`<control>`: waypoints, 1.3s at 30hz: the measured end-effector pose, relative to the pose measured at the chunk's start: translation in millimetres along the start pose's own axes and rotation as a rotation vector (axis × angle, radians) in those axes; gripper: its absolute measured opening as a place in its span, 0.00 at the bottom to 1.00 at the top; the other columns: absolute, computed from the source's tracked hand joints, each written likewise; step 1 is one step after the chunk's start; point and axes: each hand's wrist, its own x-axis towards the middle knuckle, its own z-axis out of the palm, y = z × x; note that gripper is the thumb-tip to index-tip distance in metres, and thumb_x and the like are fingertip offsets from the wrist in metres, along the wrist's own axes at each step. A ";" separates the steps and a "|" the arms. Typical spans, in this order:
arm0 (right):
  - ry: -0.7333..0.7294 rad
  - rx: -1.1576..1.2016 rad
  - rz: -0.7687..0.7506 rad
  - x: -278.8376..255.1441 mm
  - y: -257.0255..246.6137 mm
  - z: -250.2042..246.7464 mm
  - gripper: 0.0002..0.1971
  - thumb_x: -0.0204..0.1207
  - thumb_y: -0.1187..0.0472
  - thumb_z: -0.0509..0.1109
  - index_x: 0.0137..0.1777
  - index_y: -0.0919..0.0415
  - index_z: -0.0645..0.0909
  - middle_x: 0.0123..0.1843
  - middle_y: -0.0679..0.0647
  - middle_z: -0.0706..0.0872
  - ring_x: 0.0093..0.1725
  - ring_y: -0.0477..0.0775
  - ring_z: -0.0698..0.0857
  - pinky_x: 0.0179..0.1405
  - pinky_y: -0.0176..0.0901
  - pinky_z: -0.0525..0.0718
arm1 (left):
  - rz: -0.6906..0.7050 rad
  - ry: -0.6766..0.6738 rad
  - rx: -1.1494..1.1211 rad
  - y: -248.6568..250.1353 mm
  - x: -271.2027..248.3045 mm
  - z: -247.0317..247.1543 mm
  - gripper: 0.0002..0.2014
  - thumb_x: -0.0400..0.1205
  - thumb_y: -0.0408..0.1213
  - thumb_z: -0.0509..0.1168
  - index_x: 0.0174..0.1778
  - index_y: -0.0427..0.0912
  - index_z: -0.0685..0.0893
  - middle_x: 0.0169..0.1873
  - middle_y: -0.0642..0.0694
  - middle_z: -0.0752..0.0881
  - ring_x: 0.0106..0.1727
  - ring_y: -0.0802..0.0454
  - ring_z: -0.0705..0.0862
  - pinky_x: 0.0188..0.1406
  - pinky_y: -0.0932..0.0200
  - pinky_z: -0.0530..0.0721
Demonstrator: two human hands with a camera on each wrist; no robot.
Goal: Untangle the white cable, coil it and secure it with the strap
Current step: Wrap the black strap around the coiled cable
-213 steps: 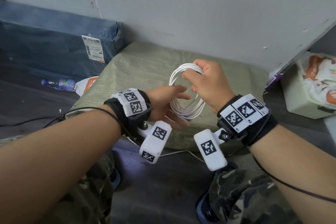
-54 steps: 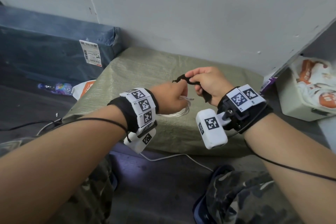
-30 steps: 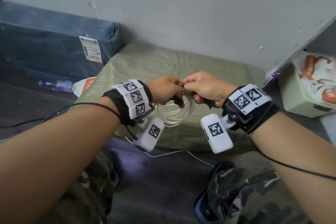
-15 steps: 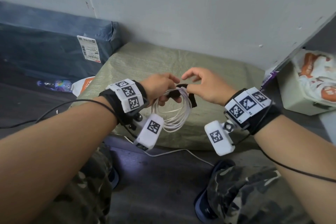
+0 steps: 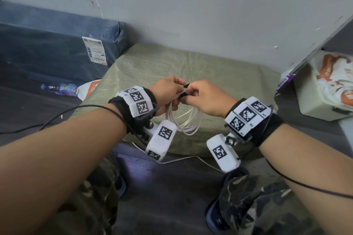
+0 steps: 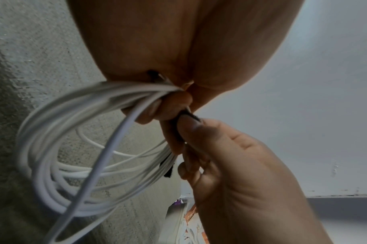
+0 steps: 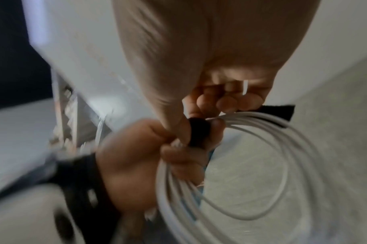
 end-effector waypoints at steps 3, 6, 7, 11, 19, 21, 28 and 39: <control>0.000 0.134 0.083 4.0 2.9 -7.6 0.13 0.72 0.56 0.74 0.39 0.69 0.86 0.28 0.55 0.78 0.23 0.44 0.71 0.22 0.31 0.67 | -0.008 -0.018 -0.029 -0.2 -1.4 1.1 0.07 0.84 0.27 0.53 0.51 0.42 0.72 0.27 0.44 0.76 0.18 0.55 0.68 0.18 0.61 0.68; -0.028 0.154 0.117 5.3 7.0 -11.0 0.10 0.69 0.57 0.75 0.32 0.63 0.87 0.27 0.59 0.75 0.28 0.53 0.70 0.26 0.41 0.65 | -0.007 -0.009 -0.044 0.6 -2.0 1.7 0.07 0.84 0.27 0.53 0.48 0.43 0.72 0.28 0.43 0.77 0.20 0.54 0.67 0.19 0.62 0.68; -0.018 0.201 0.105 4.8 7.8 -11.8 0.08 0.68 0.58 0.76 0.30 0.61 0.86 0.26 0.58 0.76 0.29 0.54 0.70 0.28 0.42 0.67 | -0.006 -0.003 -0.043 0.3 -1.3 1.1 0.06 0.84 0.27 0.53 0.48 0.43 0.71 0.29 0.41 0.79 0.19 0.54 0.67 0.19 0.62 0.67; 0.111 0.405 0.021 3.2 11.9 -17.1 0.05 0.75 0.61 0.72 0.37 0.55 0.86 0.32 0.53 0.83 0.30 0.44 0.78 0.30 0.32 0.76 | 0.010 -0.080 0.011 -0.4 -2.7 0.3 0.05 0.85 0.29 0.57 0.55 0.35 0.72 0.38 0.35 0.90 0.15 0.55 0.69 0.16 0.61 0.68; 0.211 0.245 -0.046 8.7 21.0 -6.8 0.06 0.78 0.58 0.70 0.43 0.60 0.84 0.40 0.60 0.87 0.37 0.50 0.81 0.42 0.43 0.80 | 0.126 -0.101 0.086 2.0 -14.0 13.3 0.06 0.81 0.31 0.56 0.43 0.36 0.77 0.41 0.30 0.89 0.20 0.51 0.67 0.21 0.58 0.63; 0.204 0.270 -0.033 9.5 23.2 -7.6 0.07 0.78 0.57 0.69 0.43 0.59 0.84 0.40 0.60 0.88 0.37 0.51 0.82 0.43 0.46 0.81 | 0.151 -0.095 0.109 2.1 -13.4 11.1 0.08 0.84 0.37 0.56 0.46 0.36 0.76 0.40 0.31 0.89 0.21 0.52 0.66 0.20 0.59 0.63; 0.051 0.215 0.089 7.6 29.5 -15.9 0.16 0.80 0.48 0.63 0.46 0.61 0.82 0.34 0.49 0.83 0.29 0.36 0.79 0.36 0.34 0.77 | 0.260 -0.091 0.325 -3.7 -7.0 5.8 0.07 0.84 0.38 0.60 0.41 0.45 0.71 0.35 0.46 0.91 0.23 0.48 0.66 0.24 0.56 0.64; -0.113 0.619 0.354 7.9 28.1 -29.7 0.08 0.78 0.74 0.63 0.49 0.63 0.80 0.33 0.55 0.78 0.20 0.44 0.70 0.21 0.35 0.70 | 0.334 -0.142 0.652 -8.2 -10.9 10.2 0.05 0.82 0.36 0.60 0.49 0.47 0.69 0.37 0.48 0.90 0.36 0.53 0.84 0.42 0.55 0.78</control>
